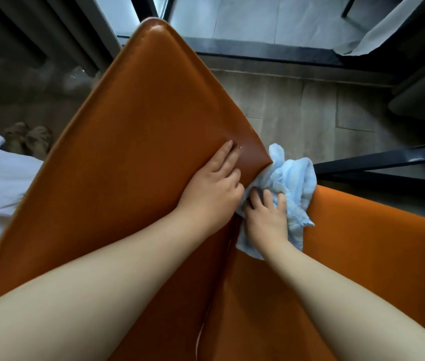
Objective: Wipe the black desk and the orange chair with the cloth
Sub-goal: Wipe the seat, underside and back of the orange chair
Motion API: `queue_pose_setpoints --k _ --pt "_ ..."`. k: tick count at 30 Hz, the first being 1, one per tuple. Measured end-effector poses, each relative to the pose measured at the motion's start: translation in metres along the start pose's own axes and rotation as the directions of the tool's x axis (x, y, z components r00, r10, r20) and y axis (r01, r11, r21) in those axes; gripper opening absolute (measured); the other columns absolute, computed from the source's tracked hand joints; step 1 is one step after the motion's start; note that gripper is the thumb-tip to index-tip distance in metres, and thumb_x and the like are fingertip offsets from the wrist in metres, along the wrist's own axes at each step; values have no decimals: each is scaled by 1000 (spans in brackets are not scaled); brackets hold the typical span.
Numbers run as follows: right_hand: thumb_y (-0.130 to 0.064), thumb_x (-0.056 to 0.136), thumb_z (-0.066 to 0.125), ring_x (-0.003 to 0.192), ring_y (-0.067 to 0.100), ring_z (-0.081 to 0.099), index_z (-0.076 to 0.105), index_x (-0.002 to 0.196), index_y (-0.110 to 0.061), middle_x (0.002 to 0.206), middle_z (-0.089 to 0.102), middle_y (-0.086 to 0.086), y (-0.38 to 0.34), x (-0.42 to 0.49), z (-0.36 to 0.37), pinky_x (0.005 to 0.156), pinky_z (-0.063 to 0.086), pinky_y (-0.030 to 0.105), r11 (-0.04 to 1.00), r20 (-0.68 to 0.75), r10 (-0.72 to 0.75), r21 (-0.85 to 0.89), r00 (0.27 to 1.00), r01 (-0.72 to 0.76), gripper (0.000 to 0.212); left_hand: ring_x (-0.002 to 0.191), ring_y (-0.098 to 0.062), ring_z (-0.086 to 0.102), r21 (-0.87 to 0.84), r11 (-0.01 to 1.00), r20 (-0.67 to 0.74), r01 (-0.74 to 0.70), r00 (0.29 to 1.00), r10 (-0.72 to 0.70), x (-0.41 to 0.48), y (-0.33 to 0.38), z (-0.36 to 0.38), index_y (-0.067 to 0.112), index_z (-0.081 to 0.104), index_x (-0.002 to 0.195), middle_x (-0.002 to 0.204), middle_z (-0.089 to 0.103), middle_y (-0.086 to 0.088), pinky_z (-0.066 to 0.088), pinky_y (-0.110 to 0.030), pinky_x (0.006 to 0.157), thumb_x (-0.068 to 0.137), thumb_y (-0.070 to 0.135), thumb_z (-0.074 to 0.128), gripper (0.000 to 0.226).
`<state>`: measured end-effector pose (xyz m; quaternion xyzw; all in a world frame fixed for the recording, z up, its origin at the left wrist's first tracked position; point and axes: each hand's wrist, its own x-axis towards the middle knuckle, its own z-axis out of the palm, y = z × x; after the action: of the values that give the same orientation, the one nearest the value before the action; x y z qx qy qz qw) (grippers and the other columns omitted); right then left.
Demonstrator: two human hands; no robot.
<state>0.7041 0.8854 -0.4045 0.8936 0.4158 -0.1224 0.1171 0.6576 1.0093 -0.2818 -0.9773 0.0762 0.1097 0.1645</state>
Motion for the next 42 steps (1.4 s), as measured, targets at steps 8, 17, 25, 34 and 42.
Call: queue_pose_setpoints --k 8,17,25,34,42 --pt "-36 45 78 80 16 66 72 69 -40 87 68 -15 7 -44 11 81 33 33 873 -82 -483 33 872 486 25 142 -44 -7 32 994 334 -105 938 88 -31 17 8 -1 40 135 150 23 -24 -35 -48 94 99 18 21 46" --pt "-24 88 48 139 31 19 58 126 -25 150 31 4 -20 -31 10 109 8 62 975 171 -199 135 965 177 39 143 -41 -3 -61 998 389 -20 920 42 -47 35 15 2 41 136 151 22 -24 -30 -50 98 99 21 24 45" --pt "-46 43 83 86 14 67 71 65 -44 87 67 -18 -27 -109 25 80 55 41 814 29 -580 68 814 577 26 143 -36 9 -136 990 391 26 920 30 -75 46 12 6 45 133 147 32 -20 -21 -50 108 98 21 29 41" --pt "-20 96 34 143 37 -7 32 143 -29 159 4 0 -59 -94 23 108 -4 65 976 245 -189 150 951 155 48 143 -33 12 -174 976 384 127 922 -52 -116 62 0 9 48 132 144 38 -18 -13 -49 113 96 22 32 42" --pt "-46 48 78 89 13 70 69 61 -42 92 68 -26 -80 -223 30 76 56 30 874 107 -465 217 879 435 16 144 -37 4 -91 978 418 190 898 -135 -168 93 -14 10 39 140 151 27 -17 -10 -54 114 100 27 24 46"
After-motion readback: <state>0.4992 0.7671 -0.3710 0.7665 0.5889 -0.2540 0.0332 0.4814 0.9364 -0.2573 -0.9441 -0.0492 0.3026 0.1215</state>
